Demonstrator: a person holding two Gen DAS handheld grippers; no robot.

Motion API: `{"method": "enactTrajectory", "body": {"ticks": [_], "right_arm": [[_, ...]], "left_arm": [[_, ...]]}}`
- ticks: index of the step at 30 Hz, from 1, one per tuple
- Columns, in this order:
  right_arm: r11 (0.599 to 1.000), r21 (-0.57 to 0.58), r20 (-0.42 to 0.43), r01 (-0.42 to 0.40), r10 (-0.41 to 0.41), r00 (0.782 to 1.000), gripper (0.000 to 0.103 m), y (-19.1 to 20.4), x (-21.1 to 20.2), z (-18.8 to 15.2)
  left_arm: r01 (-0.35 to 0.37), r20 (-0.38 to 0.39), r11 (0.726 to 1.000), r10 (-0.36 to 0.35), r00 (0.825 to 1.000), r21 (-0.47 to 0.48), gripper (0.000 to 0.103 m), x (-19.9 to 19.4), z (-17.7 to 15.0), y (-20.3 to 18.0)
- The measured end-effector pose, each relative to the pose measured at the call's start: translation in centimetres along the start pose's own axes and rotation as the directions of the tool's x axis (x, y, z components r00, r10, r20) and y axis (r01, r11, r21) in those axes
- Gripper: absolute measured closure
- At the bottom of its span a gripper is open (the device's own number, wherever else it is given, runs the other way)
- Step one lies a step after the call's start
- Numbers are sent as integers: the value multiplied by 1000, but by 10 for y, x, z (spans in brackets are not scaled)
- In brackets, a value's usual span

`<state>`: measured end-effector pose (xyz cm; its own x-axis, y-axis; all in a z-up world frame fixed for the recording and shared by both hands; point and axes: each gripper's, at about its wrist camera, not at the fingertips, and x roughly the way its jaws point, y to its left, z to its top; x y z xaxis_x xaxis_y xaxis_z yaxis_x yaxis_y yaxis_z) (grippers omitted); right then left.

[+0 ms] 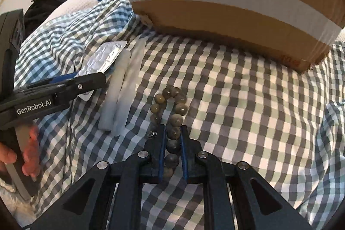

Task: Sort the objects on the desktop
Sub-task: 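Lift and carry the blister pack in the left tool and bracelet in the right tool to the box, then open both tools to drop the blister pack and bracelet into the box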

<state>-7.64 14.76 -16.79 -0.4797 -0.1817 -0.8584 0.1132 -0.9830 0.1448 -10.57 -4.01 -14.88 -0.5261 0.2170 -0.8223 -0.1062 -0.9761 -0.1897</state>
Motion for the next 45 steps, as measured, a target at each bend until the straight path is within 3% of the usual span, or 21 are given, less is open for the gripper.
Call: {"method": "enactTrajectory", "body": {"ticks": [7, 15, 25, 31, 39, 45], "right_arm": [[1000, -16, 24, -11, 11, 1000, 92, 4, -9, 1], [999, -29, 106, -32, 35, 994, 92, 11, -44, 11], [999, -47, 173, -22, 29, 984, 92, 18, -78, 19], [998, -62, 279, 7, 11, 960, 92, 14, -123, 42], [997, -40, 441, 68, -44, 896, 92, -14, -180, 90], [995, -21, 462, 98, -77, 884, 92, -45, -186, 126]], "left_arm": [[1, 2, 1000, -1, 1000, -5, 32, 0, 0, 2], [9, 20, 1000, -9, 1000, 8, 32, -4, 1, -1], [29, 73, 999, -31, 997, 26, 32, -31, 9, -14], [75, 130, 996, -82, 988, 57, 32, -62, 27, -32], [92, 223, 988, -117, 968, 121, 32, -90, 73, -64], [93, 277, 983, -134, 951, 157, 32, -90, 120, -88]]}}
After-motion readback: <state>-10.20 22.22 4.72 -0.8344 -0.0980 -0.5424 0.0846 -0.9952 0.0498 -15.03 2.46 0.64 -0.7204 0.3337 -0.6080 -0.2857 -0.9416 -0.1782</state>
